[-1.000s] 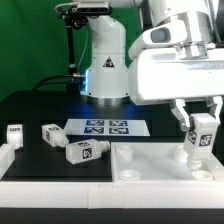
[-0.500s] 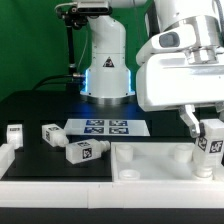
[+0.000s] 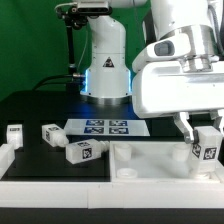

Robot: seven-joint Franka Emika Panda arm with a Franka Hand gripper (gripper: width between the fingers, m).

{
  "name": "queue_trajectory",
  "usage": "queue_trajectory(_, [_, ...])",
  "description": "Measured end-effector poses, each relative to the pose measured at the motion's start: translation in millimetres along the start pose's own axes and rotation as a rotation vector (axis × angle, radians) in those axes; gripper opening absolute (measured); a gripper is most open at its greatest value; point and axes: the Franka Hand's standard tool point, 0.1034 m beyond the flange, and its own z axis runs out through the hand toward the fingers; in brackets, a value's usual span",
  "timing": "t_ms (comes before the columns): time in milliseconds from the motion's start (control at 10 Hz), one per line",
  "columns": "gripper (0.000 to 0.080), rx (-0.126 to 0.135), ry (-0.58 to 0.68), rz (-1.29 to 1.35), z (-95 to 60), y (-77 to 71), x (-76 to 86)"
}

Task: Assemble one leg

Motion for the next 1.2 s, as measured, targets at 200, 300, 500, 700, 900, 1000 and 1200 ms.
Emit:
queue_trajectory(200, [0.0287,-0.005,0.002,0.003,2.1,2.3,-3.4])
queue_trajectory(300, [0.0287,-0.013,0.015,0.004,2.3,4.5,-3.7])
queue_trajectory(500, [0.0287,-0.017,0.021,0.005,1.8,6.0,-4.5])
queue_trajectory(700, [0.0449,-0.017,0.02,0.006,2.0,5.9,-4.8])
queue_trajectory(900, [0.0574,-0.014,0.012,0.022,2.4,5.1,-5.7])
queue_trajectory(1000, [0.0634,0.01,-0.058,0.136,1.0,-3.3,-6.8])
queue_trajectory(1200, [0.0645,0.025,-0.123,0.175,-0.4,-5.7,3.4])
